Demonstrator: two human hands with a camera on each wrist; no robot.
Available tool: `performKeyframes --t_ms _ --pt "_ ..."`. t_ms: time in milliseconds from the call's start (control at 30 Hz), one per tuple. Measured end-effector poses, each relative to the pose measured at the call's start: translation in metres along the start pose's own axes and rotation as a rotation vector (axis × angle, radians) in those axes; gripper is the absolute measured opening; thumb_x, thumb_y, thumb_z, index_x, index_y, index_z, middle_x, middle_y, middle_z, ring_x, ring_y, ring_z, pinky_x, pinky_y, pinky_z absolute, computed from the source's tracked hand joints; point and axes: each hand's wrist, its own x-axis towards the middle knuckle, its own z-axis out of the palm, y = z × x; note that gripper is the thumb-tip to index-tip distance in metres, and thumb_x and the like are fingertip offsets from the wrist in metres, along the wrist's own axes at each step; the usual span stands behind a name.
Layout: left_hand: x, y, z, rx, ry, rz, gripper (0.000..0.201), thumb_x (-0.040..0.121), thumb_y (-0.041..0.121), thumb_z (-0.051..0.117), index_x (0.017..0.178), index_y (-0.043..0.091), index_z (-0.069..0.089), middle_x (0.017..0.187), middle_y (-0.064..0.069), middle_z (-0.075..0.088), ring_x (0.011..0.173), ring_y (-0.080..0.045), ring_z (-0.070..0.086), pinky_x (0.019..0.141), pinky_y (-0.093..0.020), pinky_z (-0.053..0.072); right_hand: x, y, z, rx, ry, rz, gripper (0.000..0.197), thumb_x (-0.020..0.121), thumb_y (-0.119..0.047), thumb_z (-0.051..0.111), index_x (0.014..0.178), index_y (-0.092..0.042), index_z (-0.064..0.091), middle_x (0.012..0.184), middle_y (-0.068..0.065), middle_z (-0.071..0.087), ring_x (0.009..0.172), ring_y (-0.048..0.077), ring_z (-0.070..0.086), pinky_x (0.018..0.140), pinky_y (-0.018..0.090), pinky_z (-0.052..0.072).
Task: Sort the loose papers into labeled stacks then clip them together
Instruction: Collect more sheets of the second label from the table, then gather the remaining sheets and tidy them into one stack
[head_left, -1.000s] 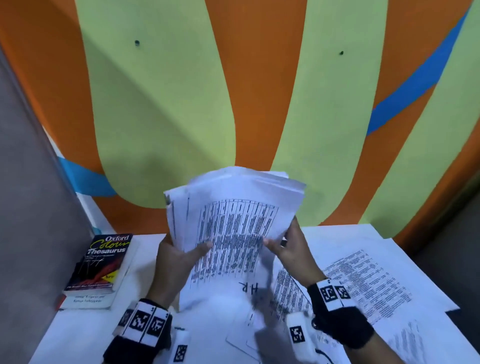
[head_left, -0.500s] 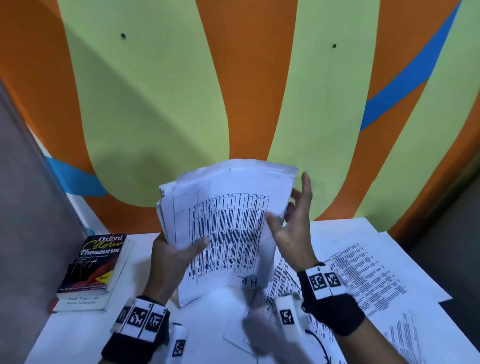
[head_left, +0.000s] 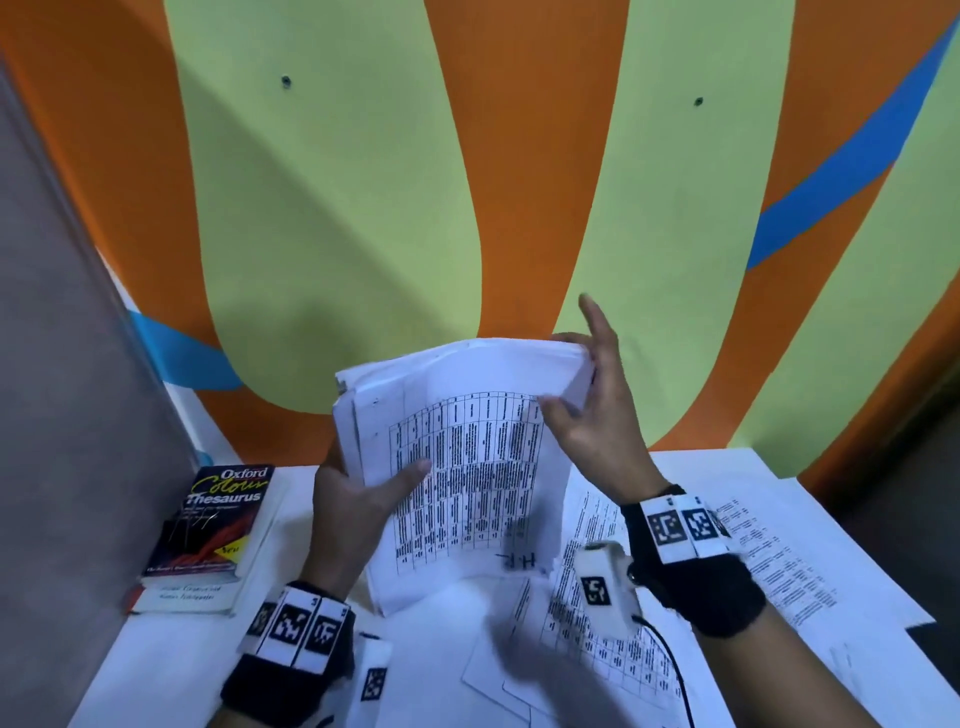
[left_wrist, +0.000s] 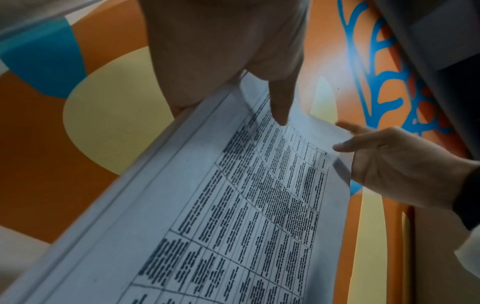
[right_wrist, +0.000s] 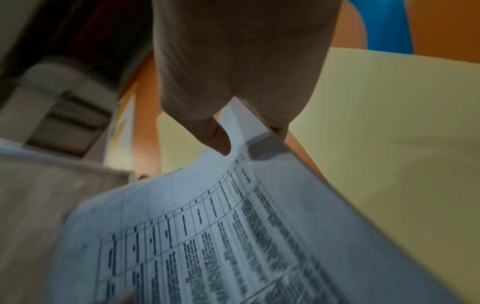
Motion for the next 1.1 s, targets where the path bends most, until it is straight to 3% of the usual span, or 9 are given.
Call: performKeyframes --t_ms 67,167,267,433,567,667,800,933,1100 --pt "0.001 0.000 0.003 0.008 0.014 0.000 0.022 0.068 0.004 0.080 0.082 0.014 0.067 0.072 0.005 0.070 0.065 -0.002 0.067 0.054 -0.014 0.052 -0.007 0.009 0.006 0.207 0.047 0.177 0.072 0.084 0.011 0.057 0.142 -0.020 0.029 0.133 0.001 0.049 0.117 0.013 0.052 0.088 0.014 0.046" --pt "0.005 0.002 0.010 0.008 0.046 0.011 0.020 0.069 0.005 0.080 0.081 0.015 0.068 0.066 0.009 0.071 0.064 -0.006 0.068 0.054 -0.016 0.052 -0.017 0.024 0.018 0.246 0.089 0.322 0.036 0.092 0.004 0.054 0.123 -0.013 0.050 0.117 0.013 0.064 0.109 0.032 0.060 0.095 0.045 0.049" --pt "0.012 0.008 0.016 0.008 0.107 0.032 0.017 0.068 0.010 0.083 0.075 0.013 0.067 0.061 0.012 0.070 0.057 -0.005 0.065 0.049 -0.018 0.050 -0.013 0.013 0.024 0.214 0.076 0.277 0.032 0.094 0.000 0.053 0.115 -0.024 0.052 0.107 0.003 0.065 0.096 0.017 0.062 0.086 0.031 0.049" --pt "0.018 0.001 0.007 0.000 0.106 0.069 0.030 0.068 0.007 0.082 0.095 0.007 0.068 0.083 0.007 0.072 0.072 -0.001 0.069 0.057 -0.014 0.051 -0.015 0.017 0.018 0.258 0.081 0.271 0.040 0.089 0.005 0.059 0.124 -0.006 0.045 0.098 -0.005 0.058 0.081 -0.011 0.056 0.077 0.009 0.046" --pt "0.017 -0.011 0.004 0.012 0.074 -0.037 0.021 0.071 0.006 0.080 0.088 0.009 0.069 0.069 0.016 0.071 0.072 -0.002 0.069 0.053 -0.011 0.050 -0.031 0.036 0.023 0.164 0.031 0.398 0.038 0.088 0.007 0.058 0.107 -0.024 0.053 0.101 -0.001 0.065 0.090 0.007 0.061 0.087 0.034 0.050" --pt "0.024 -0.007 0.003 0.022 0.068 -0.012 0.018 0.075 0.009 0.077 0.078 0.022 0.066 0.064 0.028 0.068 0.063 0.008 0.065 0.055 -0.011 0.051 -0.026 0.031 0.027 0.169 0.086 0.341 0.037 0.088 0.005 0.060 0.097 -0.030 0.057 0.095 -0.007 0.068 0.084 0.002 0.063 0.080 0.022 0.050" --pt "0.028 -0.007 -0.005 0.000 0.050 0.016 0.025 0.069 0.010 0.080 0.089 0.016 0.067 0.073 0.023 0.071 0.071 0.008 0.066 0.058 -0.011 0.051 -0.021 0.030 0.025 0.277 0.092 0.333 0.032 0.086 0.002 0.065 0.110 -0.017 0.053 0.108 0.011 0.065 0.095 0.012 0.062 0.085 0.028 0.051" --pt "0.025 -0.016 -0.001 -0.055 0.044 -0.033 0.047 0.062 0.001 0.082 0.104 0.006 0.063 0.084 0.013 0.072 0.078 0.005 0.065 0.060 -0.009 0.050 -0.038 0.044 0.032 0.199 0.028 0.394 0.040 0.089 0.009 0.056 0.126 -0.003 0.046 0.107 0.002 0.064 0.091 -0.010 0.061 0.081 0.018 0.049" --pt "0.026 -0.010 -0.006 -0.047 -0.003 0.053 0.039 0.059 0.019 0.087 0.092 0.017 0.068 0.082 0.025 0.072 0.080 0.002 0.069 0.062 -0.014 0.053 -0.036 0.036 0.035 0.225 0.150 0.320 0.034 0.091 0.002 0.056 0.109 -0.025 0.050 0.102 -0.009 0.063 0.089 -0.008 0.061 0.080 0.012 0.048"
